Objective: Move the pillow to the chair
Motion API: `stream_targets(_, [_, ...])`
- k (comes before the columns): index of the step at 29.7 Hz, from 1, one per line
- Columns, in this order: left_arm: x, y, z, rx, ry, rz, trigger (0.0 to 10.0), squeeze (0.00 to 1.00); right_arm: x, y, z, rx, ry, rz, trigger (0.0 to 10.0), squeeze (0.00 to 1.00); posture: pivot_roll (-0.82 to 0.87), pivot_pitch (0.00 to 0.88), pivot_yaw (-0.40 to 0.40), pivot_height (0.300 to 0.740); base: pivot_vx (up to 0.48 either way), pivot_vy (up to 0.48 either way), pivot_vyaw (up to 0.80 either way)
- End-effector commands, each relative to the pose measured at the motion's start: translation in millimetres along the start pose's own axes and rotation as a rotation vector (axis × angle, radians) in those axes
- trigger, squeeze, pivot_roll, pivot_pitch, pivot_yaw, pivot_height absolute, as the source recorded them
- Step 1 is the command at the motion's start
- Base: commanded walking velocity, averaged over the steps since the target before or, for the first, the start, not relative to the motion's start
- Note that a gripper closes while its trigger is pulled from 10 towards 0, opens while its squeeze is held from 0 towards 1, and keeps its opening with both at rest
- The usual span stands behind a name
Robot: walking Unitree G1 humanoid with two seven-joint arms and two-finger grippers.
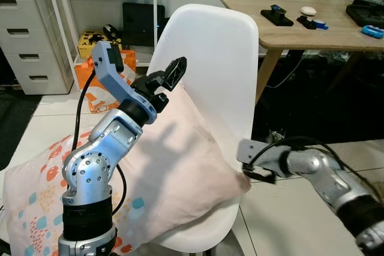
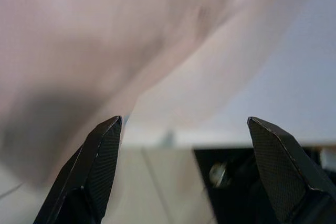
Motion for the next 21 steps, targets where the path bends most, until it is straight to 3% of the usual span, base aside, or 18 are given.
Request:
stream_targets(1, [-1.8,-2.1,-0.4,-0.004,-0.006,0.002,10.0,0.00,0.2,-8.2,10.6,0.019,-0.068,-0.032,10.0,0.00,-0.15,0.112,-0.097,0.556,0.000,0.000,0.00])
stream_targets(4, [-2.4,-2.5,0.0,-0.004,-0.007,0.004,10.0,0.00,1.1,-9.5,15.5,0.030,-0.097,-0.034,10.0,0.00,-0.15,0.116,-0.096,0.556,0.000,0.000,0.00])
stream_targets(7, [-4.1,-2.5,0.1,-0.004,-0.008,0.012,10.0,0.00,6.2,-6.4,29.7,0.124,-0.198,-0.006,10.0,0.00,-0.14,0.134,-0.096,0.556,0.000,0.000,0.00])
stream_targets(10, [-4.4,-2.9,0.2,-0.004,-0.008,0.012,10.0,0.00,6.8,-6.5,32.0,0.147,-0.215,-0.003,10.0,0.00,-0.14,0.134,-0.096,0.556,0.000,0.000,0.00])
stream_targets(12, [-5.4,-5.0,0.7,-0.005,-0.010,0.012,10.0,0.00,6.7,-7.5,44.3,0.265,-0.306,0.025,10.0,0.00,-0.13,0.148,-0.097,0.556,0.000,0.000,0.00])
stream_targets(15, [-5.7,-5.5,0.8,-0.005,-0.010,0.012,10.0,0.00,6.8,-8.9,48.7,0.303,-0.343,0.028,10.0,0.00,-0.13,0.148,-0.097,0.556,0.000,0.000,0.00])
stream_targets(16, [-6.3,-6.7,1.3,-0.006,-0.011,0.013,10.0,0.00,4.3,-12.6,62.9,0.373,-0.433,0.064,10.0,0.00,-0.12,0.160,-0.095,0.556,0.000,0.000,0.00])
stream_targets(21, [-7.1,-8.0,1.6,-0.009,-0.009,0.014,10.0,0.00,2.1,-4.5,73.7,0.408,-0.498,0.155,10.0,0.00,-0.11,0.174,-0.095,0.556,0.000,0.000,0.00])
Point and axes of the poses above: a point about 5 cm out from each wrist's last joint towards the gripper, its own x axis pointing out of the wrist towards the gripper, its own z axis along the axis of the wrist's last joint, y = z × x, the point moved 6 cm from there along x, pointing out of the wrist towards the gripper, and after that the axes turned 11 degrees about -x, right-handed, at the moved point
